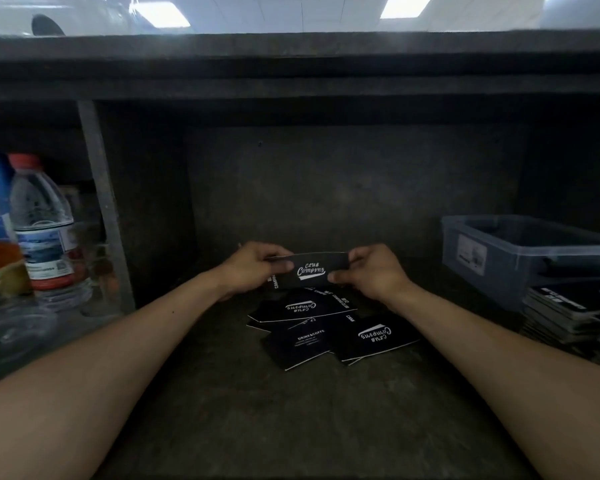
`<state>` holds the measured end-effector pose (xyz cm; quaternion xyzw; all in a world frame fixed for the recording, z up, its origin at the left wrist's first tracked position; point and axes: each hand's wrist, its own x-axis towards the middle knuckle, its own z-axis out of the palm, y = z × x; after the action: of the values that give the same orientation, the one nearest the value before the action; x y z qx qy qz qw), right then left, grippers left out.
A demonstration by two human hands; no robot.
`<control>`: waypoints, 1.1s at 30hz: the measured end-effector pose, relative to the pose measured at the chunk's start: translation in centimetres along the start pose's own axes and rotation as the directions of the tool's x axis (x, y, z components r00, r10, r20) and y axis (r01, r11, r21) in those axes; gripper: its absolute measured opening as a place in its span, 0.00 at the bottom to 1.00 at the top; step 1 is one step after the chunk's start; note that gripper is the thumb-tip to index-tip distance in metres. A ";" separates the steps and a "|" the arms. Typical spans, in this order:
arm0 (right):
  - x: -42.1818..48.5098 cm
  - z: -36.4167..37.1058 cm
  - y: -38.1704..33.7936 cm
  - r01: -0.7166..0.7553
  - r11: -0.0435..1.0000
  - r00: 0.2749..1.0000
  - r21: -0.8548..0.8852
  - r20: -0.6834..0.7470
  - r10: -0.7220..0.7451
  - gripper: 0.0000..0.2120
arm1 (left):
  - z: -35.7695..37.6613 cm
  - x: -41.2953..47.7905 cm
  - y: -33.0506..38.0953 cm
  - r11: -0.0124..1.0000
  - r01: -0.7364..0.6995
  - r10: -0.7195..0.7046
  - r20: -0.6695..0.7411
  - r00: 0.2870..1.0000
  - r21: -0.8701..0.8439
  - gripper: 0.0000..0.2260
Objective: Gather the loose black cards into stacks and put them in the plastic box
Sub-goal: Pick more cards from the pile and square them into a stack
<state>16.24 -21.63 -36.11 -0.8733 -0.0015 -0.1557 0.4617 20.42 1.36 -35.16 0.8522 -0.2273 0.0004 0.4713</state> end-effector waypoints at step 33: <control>0.1 -3.2 -1.6 0.023 0.918 0.986 0.397 0.142 -0.086 0.49 | -0.1 -0.4 0.7 0.997 0.059 -0.062 -0.085 0.994 -0.045 0.13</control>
<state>15.25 -23.30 -33.10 -0.7718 -0.0933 -0.0960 0.6217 19.87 1.28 -34.63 0.8478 -0.1806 0.0182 0.4983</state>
